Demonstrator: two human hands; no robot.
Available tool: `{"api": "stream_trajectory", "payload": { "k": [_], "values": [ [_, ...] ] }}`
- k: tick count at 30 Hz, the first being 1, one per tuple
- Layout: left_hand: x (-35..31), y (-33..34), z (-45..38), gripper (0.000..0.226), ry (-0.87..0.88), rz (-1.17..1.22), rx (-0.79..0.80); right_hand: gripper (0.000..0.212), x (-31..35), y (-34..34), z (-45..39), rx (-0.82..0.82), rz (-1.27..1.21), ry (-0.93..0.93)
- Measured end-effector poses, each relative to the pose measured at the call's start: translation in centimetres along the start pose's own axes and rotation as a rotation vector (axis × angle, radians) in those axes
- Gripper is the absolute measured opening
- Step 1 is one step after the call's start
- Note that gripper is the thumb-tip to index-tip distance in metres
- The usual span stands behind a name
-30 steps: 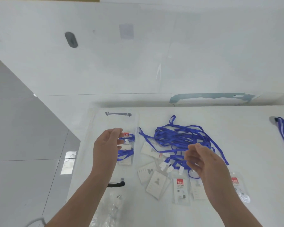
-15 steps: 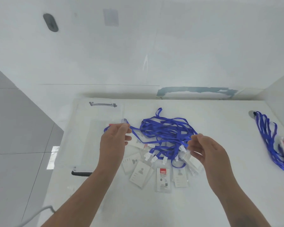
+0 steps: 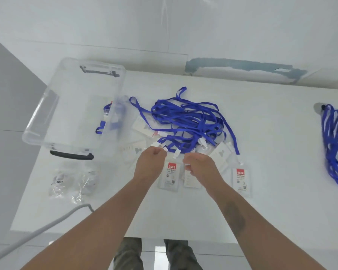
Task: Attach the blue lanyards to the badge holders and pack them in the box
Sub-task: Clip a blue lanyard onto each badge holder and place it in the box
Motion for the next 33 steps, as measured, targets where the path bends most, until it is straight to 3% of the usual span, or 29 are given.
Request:
{"api": "stream_trajectory", "payload": {
  "k": [4,7,11,14,17,21,23,27,30,33],
  "values": [
    [2.4,1.1,-1.3,0.016,-0.096,-0.175,-0.020,0.015,-0.8,1.8,-1.7,-0.006,0.106,-0.022],
    [3.4,1.3,-1.7,0.038,-0.117,-0.249,-0.061,0.011,-1.1,2.5,-2.2,-0.067,0.127,0.004],
    [3.8,1.3,-2.2,0.040,-0.107,-0.264,-0.070,0.042,-1.5,3.1,-2.2,-0.126,0.183,0.044],
    [3.9,1.7,-2.4,0.029,-0.109,-0.218,0.003,0.045,-1.5,3.0,-2.1,-0.096,0.172,0.032],
    [2.7,1.7,-2.1,0.020,-0.032,-0.184,0.101,0.043,-0.4,1.7,-1.4,-0.148,0.305,-0.140],
    [-2.0,1.6,-0.7,0.012,0.125,-0.192,0.335,0.037,3.7,-1.0,0.1,-0.267,0.745,-0.571],
    [-4.6,1.4,0.1,0.011,0.193,-0.226,0.404,0.025,5.1,-2.6,0.3,-0.211,0.799,-0.586],
    [-8.7,-0.1,0.6,0.013,0.238,-0.114,0.357,0.011,7.5,-6.4,1.1,-0.102,0.511,-0.457],
    [-10.0,-1.2,0.6,0.019,0.117,0.134,0.379,0.005,8.8,-8.6,1.3,-0.121,0.186,-0.415],
    [-10.8,-0.9,1.3,0.018,0.009,0.399,0.443,0.017,9.3,-9.4,1.5,-0.090,0.005,-0.369]
  ]
}}
Point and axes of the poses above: each hand's wrist, its own z-axis away from the middle knuckle, its own y-axis out of the palm, x = y × z, the point moved 6 cm from there along -z, towards the middle knuckle, and after that the axes turned 15 degrees about z, right-handed, at the moved point
